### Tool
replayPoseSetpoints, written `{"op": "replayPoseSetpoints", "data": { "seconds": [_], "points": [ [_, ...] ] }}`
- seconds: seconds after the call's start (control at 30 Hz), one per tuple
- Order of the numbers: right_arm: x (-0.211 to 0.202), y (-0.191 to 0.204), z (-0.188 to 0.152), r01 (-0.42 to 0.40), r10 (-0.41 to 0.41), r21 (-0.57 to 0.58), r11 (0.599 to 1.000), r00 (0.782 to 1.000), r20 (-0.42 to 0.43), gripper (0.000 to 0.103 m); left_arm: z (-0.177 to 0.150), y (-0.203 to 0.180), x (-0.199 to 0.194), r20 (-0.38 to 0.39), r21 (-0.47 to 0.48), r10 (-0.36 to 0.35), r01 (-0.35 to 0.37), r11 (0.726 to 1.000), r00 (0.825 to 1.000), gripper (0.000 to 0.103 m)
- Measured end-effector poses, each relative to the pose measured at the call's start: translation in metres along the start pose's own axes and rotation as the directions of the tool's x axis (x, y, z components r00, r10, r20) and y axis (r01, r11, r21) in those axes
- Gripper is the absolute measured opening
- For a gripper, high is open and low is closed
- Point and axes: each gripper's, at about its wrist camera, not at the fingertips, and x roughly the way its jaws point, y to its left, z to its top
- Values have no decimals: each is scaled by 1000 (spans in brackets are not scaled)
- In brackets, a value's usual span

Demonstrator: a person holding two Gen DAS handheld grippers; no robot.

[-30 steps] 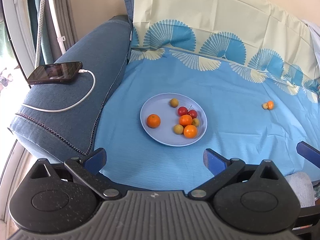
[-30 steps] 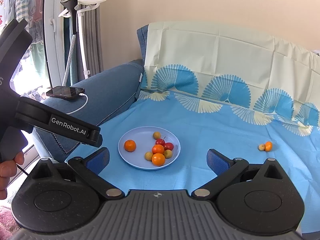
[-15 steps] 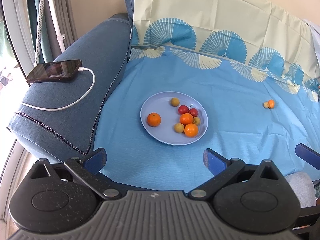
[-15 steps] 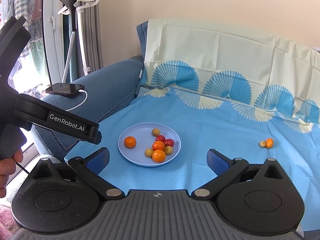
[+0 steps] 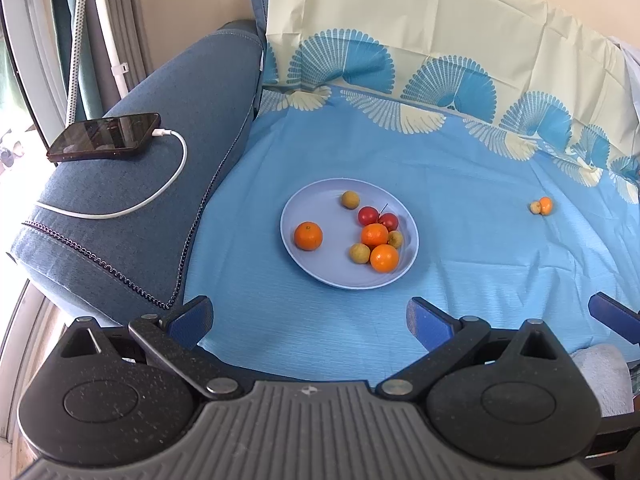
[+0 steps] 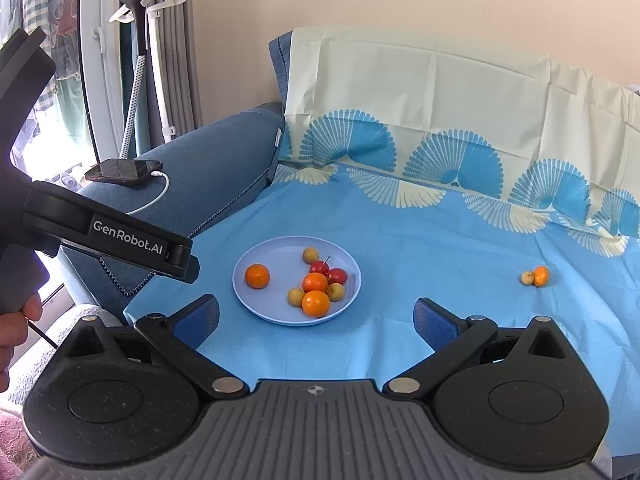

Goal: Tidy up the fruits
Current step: 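Withdraw both tools from the plate and hold above the sheet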

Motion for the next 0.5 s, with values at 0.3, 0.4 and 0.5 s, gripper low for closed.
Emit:
{"op": "replayPoseSetpoints", "data": {
  "seconds": [0.3, 0.4, 0.5],
  "points": [
    [9, -5, -1, 4, -4, 16, 1000, 1000, -16, 102, 5, -3, 10, -16, 5, 5, -5, 1000, 1000, 103],
    [9, -7, -1, 8, -8, 27, 1000, 1000, -17, 102, 9, -7, 12, -18, 15, 5, -5, 1000, 1000, 103],
    [11, -14, 0, 17, -16, 44, 999, 1000, -16, 102, 13, -13, 15, -21, 25, 1, -1, 1000, 1000, 103]
  ]
}}
